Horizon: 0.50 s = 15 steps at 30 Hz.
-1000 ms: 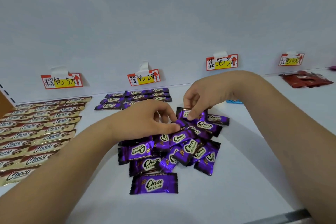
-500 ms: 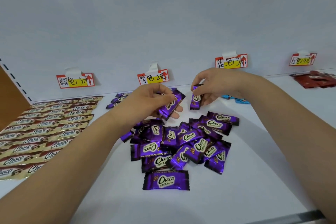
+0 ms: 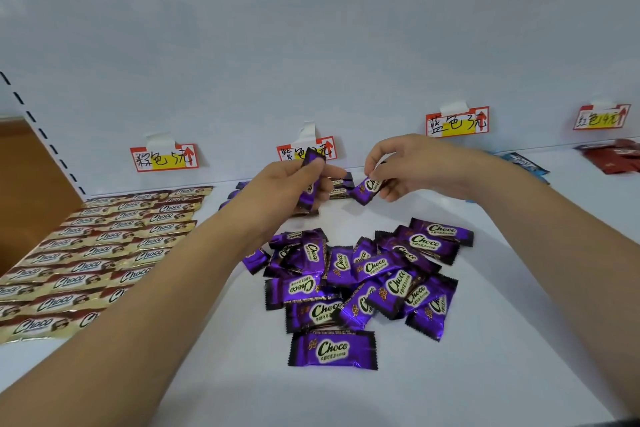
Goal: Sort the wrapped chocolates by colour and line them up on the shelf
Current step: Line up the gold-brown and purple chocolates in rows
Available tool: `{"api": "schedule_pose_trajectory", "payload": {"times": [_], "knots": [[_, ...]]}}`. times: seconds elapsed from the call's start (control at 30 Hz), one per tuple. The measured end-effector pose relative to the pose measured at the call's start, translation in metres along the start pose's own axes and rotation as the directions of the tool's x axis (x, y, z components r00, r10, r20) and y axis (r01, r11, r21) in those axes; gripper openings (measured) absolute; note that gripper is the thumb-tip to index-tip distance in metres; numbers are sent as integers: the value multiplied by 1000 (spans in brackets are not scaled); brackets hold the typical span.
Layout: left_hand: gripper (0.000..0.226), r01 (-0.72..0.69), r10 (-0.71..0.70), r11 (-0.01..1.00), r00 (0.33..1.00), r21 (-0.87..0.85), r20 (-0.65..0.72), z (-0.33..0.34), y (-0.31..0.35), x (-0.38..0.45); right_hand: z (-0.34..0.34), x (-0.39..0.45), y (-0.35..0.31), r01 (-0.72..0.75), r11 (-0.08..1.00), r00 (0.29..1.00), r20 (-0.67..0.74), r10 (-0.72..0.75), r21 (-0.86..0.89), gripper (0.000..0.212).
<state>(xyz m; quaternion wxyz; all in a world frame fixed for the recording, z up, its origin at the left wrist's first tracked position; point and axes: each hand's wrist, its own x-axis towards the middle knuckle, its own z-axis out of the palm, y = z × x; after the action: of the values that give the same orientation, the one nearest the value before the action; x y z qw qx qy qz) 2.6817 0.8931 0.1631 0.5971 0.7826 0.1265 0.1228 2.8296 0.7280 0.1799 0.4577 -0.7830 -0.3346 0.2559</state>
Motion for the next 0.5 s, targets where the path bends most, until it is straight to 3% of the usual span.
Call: {"api": "schedule_pose_trajectory", "payload": {"times": [0.13,0.27,0.4,0.5], "knots": [[38,10,-9,993,1000,119,-15,-14,4,2,2,0,-1,52,996,999,21,-50,-73,6],[29,1,-3,998,999,-64,-42,-24,8,4,5,1,0,122,978,992,64,-113,-166,10],[23,18,-29,993,995,-116,-92,-25,9,2,12,4,2,174,963,984,77,-161,-206,12],[24,48,-43,998,988,31,-150,-32,7,3,17,4,3,201,942,979,82,-186,-269,10]]}}
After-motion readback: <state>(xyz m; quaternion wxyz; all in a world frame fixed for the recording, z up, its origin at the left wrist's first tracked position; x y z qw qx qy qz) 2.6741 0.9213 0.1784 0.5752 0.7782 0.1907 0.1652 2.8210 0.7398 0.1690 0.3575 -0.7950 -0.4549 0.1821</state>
